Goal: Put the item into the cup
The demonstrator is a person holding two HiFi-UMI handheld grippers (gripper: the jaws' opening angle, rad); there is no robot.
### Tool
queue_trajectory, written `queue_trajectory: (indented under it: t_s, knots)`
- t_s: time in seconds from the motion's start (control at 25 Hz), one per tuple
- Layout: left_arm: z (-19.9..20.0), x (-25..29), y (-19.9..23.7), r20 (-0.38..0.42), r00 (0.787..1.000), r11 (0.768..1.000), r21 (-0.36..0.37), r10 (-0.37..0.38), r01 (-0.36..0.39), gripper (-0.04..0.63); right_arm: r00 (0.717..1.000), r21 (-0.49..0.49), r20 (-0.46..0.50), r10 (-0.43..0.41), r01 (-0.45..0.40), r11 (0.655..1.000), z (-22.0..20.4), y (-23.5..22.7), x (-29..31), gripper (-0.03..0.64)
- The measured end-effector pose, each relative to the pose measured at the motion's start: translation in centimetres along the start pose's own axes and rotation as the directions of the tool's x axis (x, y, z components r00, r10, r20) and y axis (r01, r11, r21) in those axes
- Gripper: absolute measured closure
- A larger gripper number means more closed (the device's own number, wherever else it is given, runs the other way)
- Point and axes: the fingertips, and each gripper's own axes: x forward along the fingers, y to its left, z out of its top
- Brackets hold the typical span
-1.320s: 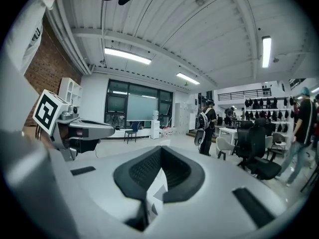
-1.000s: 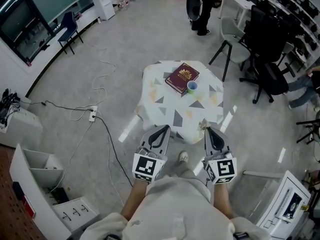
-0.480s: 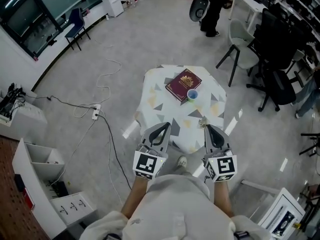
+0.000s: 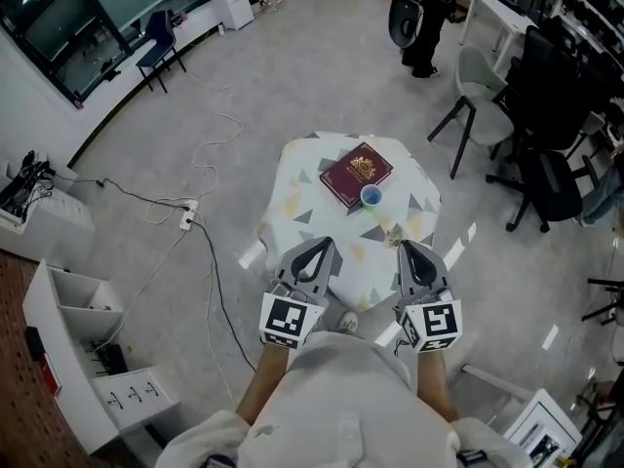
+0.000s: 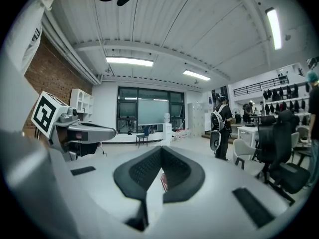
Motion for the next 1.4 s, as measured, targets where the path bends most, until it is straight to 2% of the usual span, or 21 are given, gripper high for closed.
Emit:
queue_trajectory:
  t_s: [0.4, 0.64, 1.04, 1.4]
  knots:
    - [-0.2, 3.6, 0.8, -0.007, 1.000, 1.000, -0.015, -0.007, 0.007, 0.583, 1.000, -0.005, -0.018, 0.002, -0.002, 1.000, 0.0, -2.2, 2.6, 0.612]
    - [-1.0, 6.3, 2.3, -0.012, 0.999, 0.999, -0.023, -0.038, 0.038, 0.583, 0.999, 0.003, -0.035, -0.024, 0.024, 1.000, -0.8, -3.2, 5.1, 0.612]
    - [-2.7, 12.0, 6.0, -0.039, 0.990, 0.990, -0.048, -0.132, 0.130, 0.583, 0.991, 0.000, -0.095, -0.093, 0.094, 0.996, -1.8, -5.0, 10.4, 0.612]
    - [-5.8, 16.7, 8.4, -0.087, 0.966, 0.968, -0.076, -0.244, 0.238, 0.583, 0.967, 0.010, -0.185, -0.174, 0.179, 0.984, -4.3, -6.2, 14.5, 0.612]
